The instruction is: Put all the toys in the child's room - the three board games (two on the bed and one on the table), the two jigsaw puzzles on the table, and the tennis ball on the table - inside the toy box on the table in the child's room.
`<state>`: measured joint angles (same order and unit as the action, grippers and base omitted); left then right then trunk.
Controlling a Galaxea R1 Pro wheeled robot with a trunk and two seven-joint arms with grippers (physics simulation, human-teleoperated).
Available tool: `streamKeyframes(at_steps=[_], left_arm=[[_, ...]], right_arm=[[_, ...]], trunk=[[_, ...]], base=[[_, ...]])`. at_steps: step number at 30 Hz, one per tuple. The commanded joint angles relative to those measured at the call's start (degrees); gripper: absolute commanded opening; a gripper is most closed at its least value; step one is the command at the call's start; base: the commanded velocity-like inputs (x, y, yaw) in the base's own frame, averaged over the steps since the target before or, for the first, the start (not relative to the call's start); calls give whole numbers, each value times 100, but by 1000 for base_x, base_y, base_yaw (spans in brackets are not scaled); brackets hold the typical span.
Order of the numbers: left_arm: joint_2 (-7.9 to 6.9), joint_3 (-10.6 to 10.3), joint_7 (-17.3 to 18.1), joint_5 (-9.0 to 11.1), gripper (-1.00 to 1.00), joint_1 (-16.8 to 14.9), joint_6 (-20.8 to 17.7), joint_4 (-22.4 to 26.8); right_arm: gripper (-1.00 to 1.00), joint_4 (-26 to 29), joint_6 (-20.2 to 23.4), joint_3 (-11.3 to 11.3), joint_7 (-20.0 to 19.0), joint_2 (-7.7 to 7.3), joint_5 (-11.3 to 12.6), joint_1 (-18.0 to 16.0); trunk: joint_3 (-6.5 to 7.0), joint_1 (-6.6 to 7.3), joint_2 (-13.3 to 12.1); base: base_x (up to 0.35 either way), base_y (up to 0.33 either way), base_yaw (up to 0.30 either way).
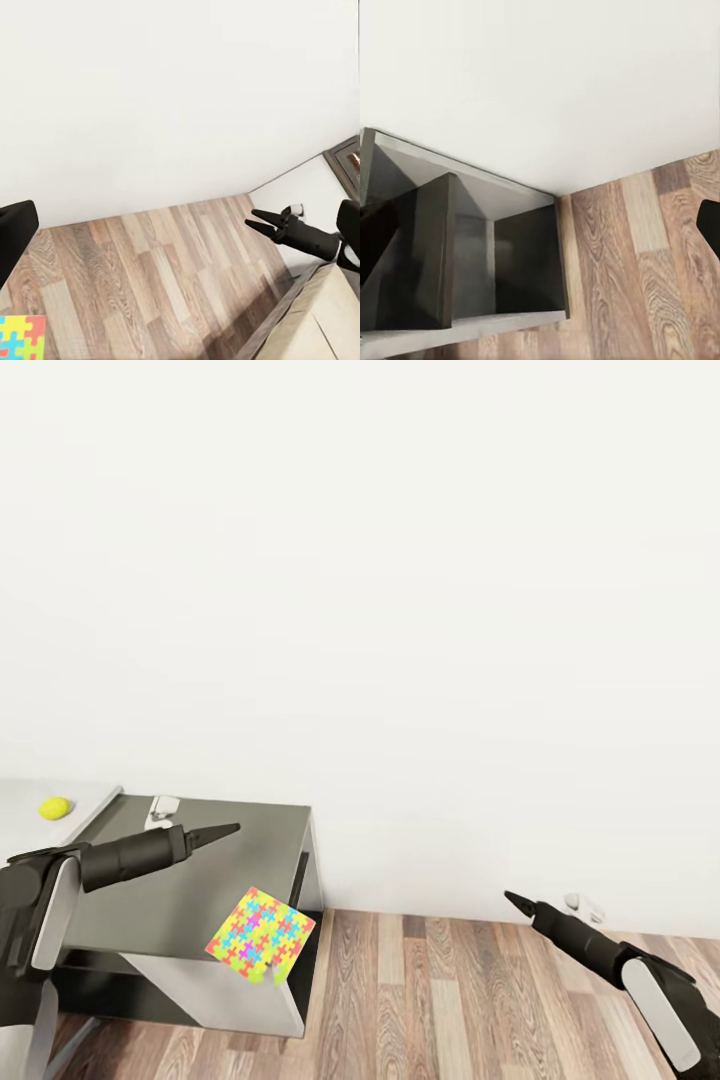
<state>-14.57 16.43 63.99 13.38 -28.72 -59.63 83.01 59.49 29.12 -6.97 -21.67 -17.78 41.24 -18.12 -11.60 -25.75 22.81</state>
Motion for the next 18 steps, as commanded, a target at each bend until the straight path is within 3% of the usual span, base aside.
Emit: streamKeyframes(at_steps=[1,9,18], left_arm=[[1,2,23,-4,100,-5,-27,3],[6,-1,33,3,100,-3,-31,8],[16,-6,38,10,100,-2,-31,5]], right_arm=[[100,-23,42,-12,-57,1,12,-26],[100,-285,48,-8,-474,20,-25,-248],[100,-1053,65,-8,-875,6,-40,-589]], trunk=[[-2,-4,11],[75,-4,11],[-12,-201,372]], base=[[0,0,0],[0,0,0],[0,0,0]])
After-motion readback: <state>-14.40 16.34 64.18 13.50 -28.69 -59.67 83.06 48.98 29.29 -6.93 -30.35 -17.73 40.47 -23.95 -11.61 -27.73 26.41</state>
